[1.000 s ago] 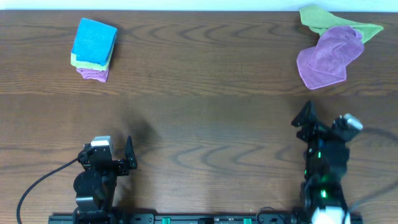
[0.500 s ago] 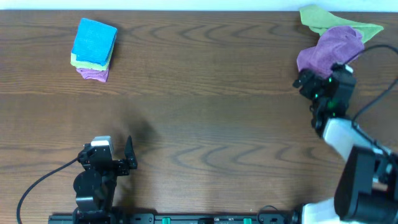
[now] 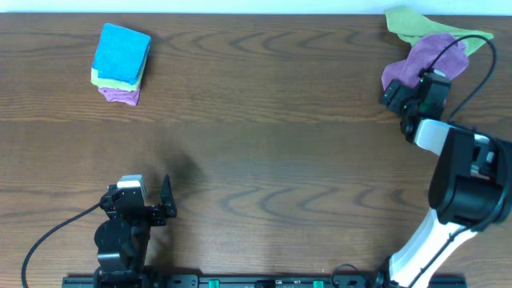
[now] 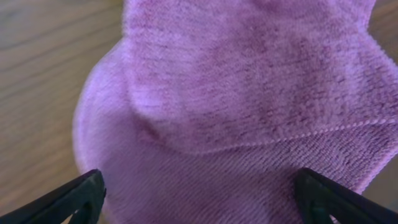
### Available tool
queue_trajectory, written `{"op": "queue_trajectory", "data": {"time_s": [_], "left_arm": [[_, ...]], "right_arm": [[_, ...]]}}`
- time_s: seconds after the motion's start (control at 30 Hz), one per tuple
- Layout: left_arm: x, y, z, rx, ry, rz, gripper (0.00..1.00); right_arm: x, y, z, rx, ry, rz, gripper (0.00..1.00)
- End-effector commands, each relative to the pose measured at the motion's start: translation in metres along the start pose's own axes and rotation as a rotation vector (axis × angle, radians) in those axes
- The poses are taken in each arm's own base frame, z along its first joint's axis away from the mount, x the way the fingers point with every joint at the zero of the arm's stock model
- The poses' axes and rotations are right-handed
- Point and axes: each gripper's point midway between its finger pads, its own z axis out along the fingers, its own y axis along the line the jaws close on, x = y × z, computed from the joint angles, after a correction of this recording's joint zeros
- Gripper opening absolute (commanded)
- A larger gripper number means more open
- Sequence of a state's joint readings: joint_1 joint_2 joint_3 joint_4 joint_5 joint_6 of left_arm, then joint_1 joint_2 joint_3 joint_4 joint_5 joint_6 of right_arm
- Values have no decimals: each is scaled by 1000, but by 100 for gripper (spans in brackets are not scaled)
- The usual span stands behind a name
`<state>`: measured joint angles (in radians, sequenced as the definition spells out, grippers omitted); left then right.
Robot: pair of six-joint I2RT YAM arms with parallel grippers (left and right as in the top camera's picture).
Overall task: Fold the cloth
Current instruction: 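Reach the right gripper to the purple cloth and grasp it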
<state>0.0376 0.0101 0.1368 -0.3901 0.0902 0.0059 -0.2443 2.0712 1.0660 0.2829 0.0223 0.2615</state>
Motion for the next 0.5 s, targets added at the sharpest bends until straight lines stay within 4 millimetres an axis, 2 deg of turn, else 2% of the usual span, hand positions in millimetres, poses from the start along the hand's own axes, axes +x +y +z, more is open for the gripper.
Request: {"op": "queue_trajectory", "data": {"time_s": [0.0, 0.1, 0.17, 0.2, 0.27, 0.3, 0.4, 0.47], "left_arm": [[9, 2, 3, -8, 19, 15, 95], [9, 2, 3, -8, 19, 15, 95], [9, 2, 3, -8, 19, 15, 95], [9, 2, 3, -8, 19, 15, 95], [9, 2, 3, -8, 19, 15, 95], [9, 2, 3, -8, 19, 15, 96], [9, 2, 3, -8, 19, 15, 95], [9, 2, 3, -8, 19, 15, 95]], "right_arm": [[-3, -7, 13, 29, -9, -12, 94], [-5, -7, 19, 31, -19, -12, 79], [-9, -9, 21, 43, -34, -11, 52], [-11, -10, 21, 52, -41, -11, 31], [-12, -10, 21, 51, -44, -11, 6], [-11, -10, 21, 52, -41, -11, 1], [-11, -5, 21, 26, -35, -6, 1], [-10, 6, 20, -32, -25, 17, 1]]}}
